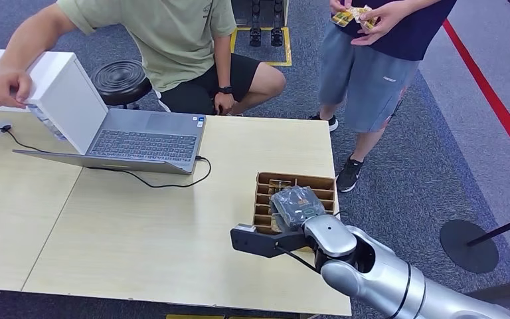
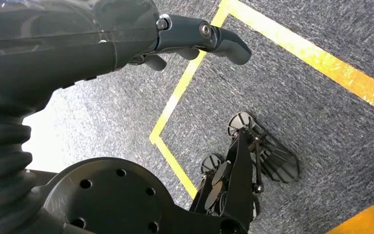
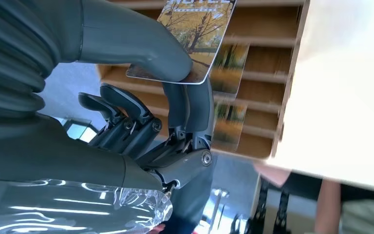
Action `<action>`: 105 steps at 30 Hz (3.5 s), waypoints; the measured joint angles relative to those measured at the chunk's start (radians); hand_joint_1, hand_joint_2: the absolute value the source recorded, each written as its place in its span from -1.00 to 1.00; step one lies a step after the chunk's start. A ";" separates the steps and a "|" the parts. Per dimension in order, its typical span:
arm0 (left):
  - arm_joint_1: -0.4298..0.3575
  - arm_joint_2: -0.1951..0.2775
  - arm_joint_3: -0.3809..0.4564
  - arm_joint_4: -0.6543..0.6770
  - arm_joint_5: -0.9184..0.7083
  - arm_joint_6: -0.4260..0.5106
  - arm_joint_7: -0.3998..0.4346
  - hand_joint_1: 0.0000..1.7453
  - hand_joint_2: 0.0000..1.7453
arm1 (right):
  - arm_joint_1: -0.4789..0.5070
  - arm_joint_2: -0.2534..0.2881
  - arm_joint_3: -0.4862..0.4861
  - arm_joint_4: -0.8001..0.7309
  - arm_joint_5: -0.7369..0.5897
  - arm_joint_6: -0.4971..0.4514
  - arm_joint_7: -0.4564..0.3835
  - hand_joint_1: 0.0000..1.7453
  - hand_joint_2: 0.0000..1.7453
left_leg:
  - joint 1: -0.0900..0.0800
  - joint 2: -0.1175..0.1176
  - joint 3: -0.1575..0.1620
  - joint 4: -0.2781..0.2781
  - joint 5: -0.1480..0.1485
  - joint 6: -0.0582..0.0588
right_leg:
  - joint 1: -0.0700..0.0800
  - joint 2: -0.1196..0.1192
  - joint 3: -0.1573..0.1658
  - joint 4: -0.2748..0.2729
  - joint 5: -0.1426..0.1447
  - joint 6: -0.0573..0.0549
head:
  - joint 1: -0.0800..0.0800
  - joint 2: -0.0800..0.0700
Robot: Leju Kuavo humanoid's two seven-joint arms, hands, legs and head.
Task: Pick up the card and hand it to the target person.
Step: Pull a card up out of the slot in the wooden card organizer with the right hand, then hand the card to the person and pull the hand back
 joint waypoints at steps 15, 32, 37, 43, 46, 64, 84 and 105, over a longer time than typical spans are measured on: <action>-0.001 0.013 -0.014 -0.001 -0.019 -0.021 0.011 -1.00 1.00 | -0.016 -0.041 -0.064 -0.060 -0.149 -0.264 -0.181 1.00 1.00 | 0.000 -0.002 0.002 -0.002 0.000 0.000 | 0.000 -0.001 0.003 -0.002 0.000 0.000 | 0.000 0.000; -0.004 0.029 -0.045 -0.006 -0.054 -0.052 0.025 -1.00 1.00 | 0.183 0.060 -0.276 -0.172 0.061 -0.689 -0.535 1.00 1.00 | 0.001 -0.001 0.003 -0.003 0.001 -0.001 | 0.001 -0.001 0.003 -0.003 0.000 -0.001 | 0.000 0.000; -0.005 0.035 -0.055 -0.007 -0.066 -0.065 0.032 -1.00 1.00 | 0.244 0.090 -0.313 -0.184 0.213 -0.765 -0.563 1.00 1.00 | 0.001 -0.002 0.002 -0.003 0.001 -0.001 | 0.001 -0.002 0.003 -0.004 0.001 -0.001 | 0.000 0.000; -0.006 0.036 -0.059 -0.006 -0.072 -0.073 0.030 -1.00 1.00 | 0.271 0.127 -0.300 -0.127 0.283 -0.773 -0.553 1.00 1.00 | 0.001 -0.001 0.004 -0.004 0.001 -0.001 | 0.001 -0.001 0.004 -0.004 0.001 -0.001 | 0.000 0.000; -0.006 0.036 -0.059 -0.007 -0.072 -0.073 0.030 -1.00 1.00 | 0.278 0.144 -0.296 -0.092 0.321 -0.782 -0.547 1.00 1.00 | 0.001 0.000 0.004 -0.004 0.001 -0.001 | 0.001 0.000 0.004 -0.004 0.001 -0.001 | 0.000 0.000; -0.008 0.033 -0.084 -0.007 -0.095 -0.085 0.055 -1.00 1.00 | 0.381 0.179 -0.314 0.050 0.173 -0.885 -0.615 -0.99 1.00 | 0.001 0.000 0.005 -0.004 0.001 -0.001 | 0.001 0.000 0.005 -0.004 0.001 0.000 | 0.000 0.000; -0.007 0.022 -0.069 -0.010 -0.087 -0.075 0.044 -1.00 -1.00 | 0.422 0.256 -0.356 0.106 -0.013 -0.905 -0.758 -1.00 1.00 | 0.001 0.000 0.004 -0.004 0.001 0.000 | 0.001 0.000 0.004 -0.004 0.001 0.000 | 0.000 0.000; -0.002 0.012 -0.045 0.000 -0.064 -0.094 0.042 -1.00 -1.00 | 0.395 0.011 -0.401 0.111 -0.306 -0.557 -0.678 -1.00 1.00 | 0.000 -0.003 0.004 -0.003 0.001 0.000 | 0.001 -0.003 0.006 -0.004 0.000 0.000 | 0.000 0.000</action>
